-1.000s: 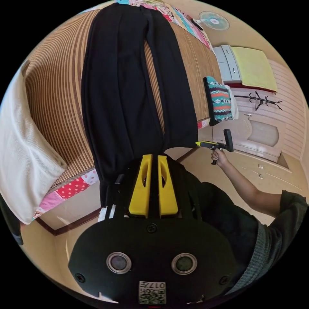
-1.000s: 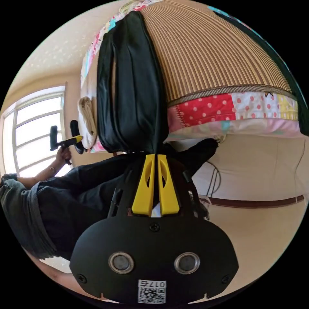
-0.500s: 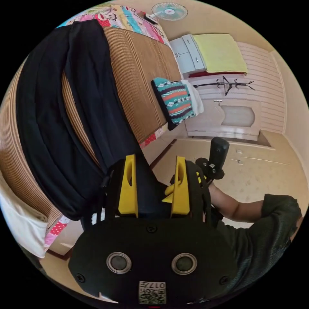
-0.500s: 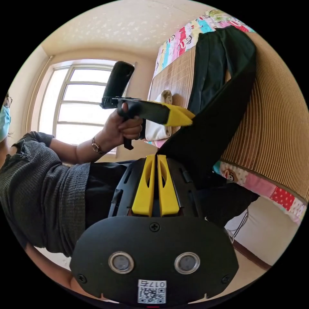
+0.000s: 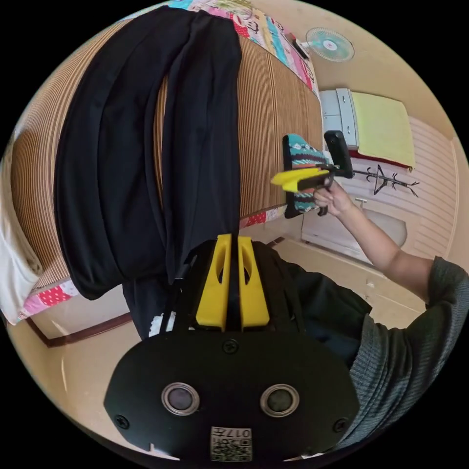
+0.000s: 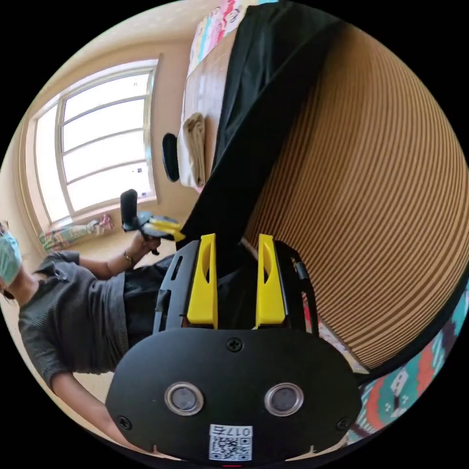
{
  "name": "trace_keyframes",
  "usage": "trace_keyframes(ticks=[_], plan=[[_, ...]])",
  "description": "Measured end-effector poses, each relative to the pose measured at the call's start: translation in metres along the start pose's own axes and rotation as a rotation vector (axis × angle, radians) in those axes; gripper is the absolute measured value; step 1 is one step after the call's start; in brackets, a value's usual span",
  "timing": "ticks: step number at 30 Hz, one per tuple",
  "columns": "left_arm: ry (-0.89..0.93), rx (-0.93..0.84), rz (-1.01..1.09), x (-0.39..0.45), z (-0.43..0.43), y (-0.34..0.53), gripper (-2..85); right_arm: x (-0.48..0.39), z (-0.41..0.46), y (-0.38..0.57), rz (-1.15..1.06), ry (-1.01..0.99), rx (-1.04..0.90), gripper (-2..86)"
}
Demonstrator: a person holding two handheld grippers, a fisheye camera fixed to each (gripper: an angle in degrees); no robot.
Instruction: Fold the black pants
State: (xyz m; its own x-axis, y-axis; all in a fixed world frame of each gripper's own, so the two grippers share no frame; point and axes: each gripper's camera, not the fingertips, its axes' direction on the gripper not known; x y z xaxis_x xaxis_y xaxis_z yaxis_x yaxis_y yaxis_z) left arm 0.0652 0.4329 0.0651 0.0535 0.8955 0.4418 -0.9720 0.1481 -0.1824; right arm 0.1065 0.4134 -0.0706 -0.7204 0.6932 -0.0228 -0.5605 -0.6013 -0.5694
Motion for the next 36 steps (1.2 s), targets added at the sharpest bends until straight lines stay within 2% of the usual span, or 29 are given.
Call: trace_keyframes(ticks=[3,6,12,14,19,21,24,26,28,31,36], plan=[[0.066,0.067,-0.082,-0.008,0.006,0.012,1.6,0.054,-0.071,-0.077,0.069,-0.04,0.196,14.0],[0.104,0.118,-0.126,-0.012,0.012,0.021,1.5,0.082,-0.118,-0.156,0.108,0.032,0.358,14.6],[0.18,0.194,-0.15,-0.016,0.023,0.028,1.2,0.094,-0.141,-0.265,0.218,0.016,0.671,10.4],[0.241,0.218,-0.136,-0.021,0.029,0.029,1.0,0.071,-0.135,-0.285,0.223,0.147,0.687,5.4],[0.441,0.247,-0.07,-0.048,0.031,0.045,0.6,-0.107,-0.065,-0.338,-0.11,0.917,0.598,3.1],[0.437,0.272,-0.067,-0.06,0.019,0.059,0.5,-0.159,-0.031,-0.353,-0.214,1.009,0.594,2.9],[0.3,0.33,-0.08,-0.082,-0.014,0.084,0.5,-0.214,0.021,-0.396,-0.287,0.994,0.552,2.8],[0.191,0.349,-0.143,-0.111,-0.033,0.096,0.8,-0.217,0.056,-0.43,-0.265,0.978,0.484,2.8],[0.104,0.35,-0.21,-0.139,-0.041,0.098,0.9,-0.203,0.089,-0.446,-0.155,0.827,0.514,2.9],[-0.023,0.359,-0.224,-0.173,-0.043,0.094,1.3,-0.187,0.132,-0.412,-0.251,0.624,0.56,3.4],[-0.053,0.302,-0.182,-0.198,-0.029,0.088,1.8,-0.119,0.224,-0.302,-0.24,0.665,0.361,5.2]])
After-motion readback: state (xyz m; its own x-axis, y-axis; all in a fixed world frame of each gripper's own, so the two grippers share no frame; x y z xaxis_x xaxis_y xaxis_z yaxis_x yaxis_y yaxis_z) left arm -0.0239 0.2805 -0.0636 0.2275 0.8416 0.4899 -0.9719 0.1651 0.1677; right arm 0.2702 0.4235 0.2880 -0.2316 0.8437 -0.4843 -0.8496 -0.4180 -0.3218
